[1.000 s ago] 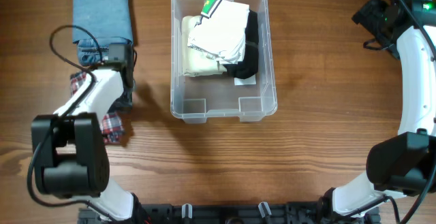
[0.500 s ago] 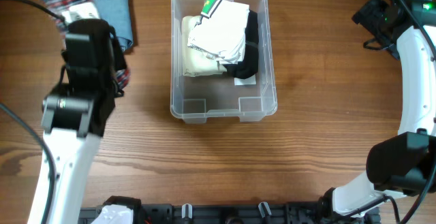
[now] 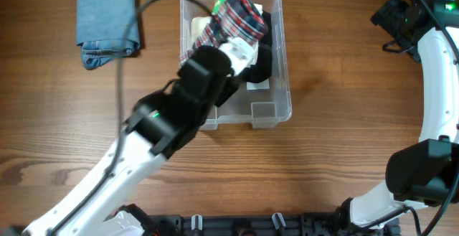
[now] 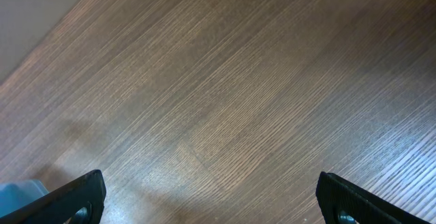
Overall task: Pack container
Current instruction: 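Carry the plaid shirt right into the bin's lower half, then lower the plaid shirt into the bin and release it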
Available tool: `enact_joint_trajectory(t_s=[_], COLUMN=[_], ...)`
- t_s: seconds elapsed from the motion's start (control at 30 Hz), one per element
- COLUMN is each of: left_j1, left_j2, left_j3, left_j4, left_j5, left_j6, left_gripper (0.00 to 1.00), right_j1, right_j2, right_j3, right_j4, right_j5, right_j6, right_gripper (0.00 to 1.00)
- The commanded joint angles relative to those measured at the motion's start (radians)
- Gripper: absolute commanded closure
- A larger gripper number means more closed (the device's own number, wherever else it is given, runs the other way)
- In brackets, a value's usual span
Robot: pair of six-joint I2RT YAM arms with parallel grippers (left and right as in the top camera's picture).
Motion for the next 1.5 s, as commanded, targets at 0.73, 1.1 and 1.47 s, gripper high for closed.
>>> enact_joint_trajectory(t_s=[0.73, 1.1, 1.47], left_j1=[-0.064, -0.065, -0.065], left_j2=[0.401, 0.401, 0.251], left_j3=[0.021, 0.021, 0.024], left_j4=[-0.034, -0.048, 0.152], left_j5=[-0.093, -0.169, -0.182], left_j6=[0.505, 0.544, 0.154], left_gripper=[0.64, 0.00, 0.00], right_j1=[0.002, 0.002, 0.002], right_j2=[0.001, 0.001, 0.001], right_j3=[-0.008, -0.008, -0.008], right_j4=[0.003, 0.003, 0.003], right_j5=[-0.003, -0.003, -0.003], right_j6=[0.015, 0.015, 0.016], right_gripper=[0.00, 0.00, 0.00])
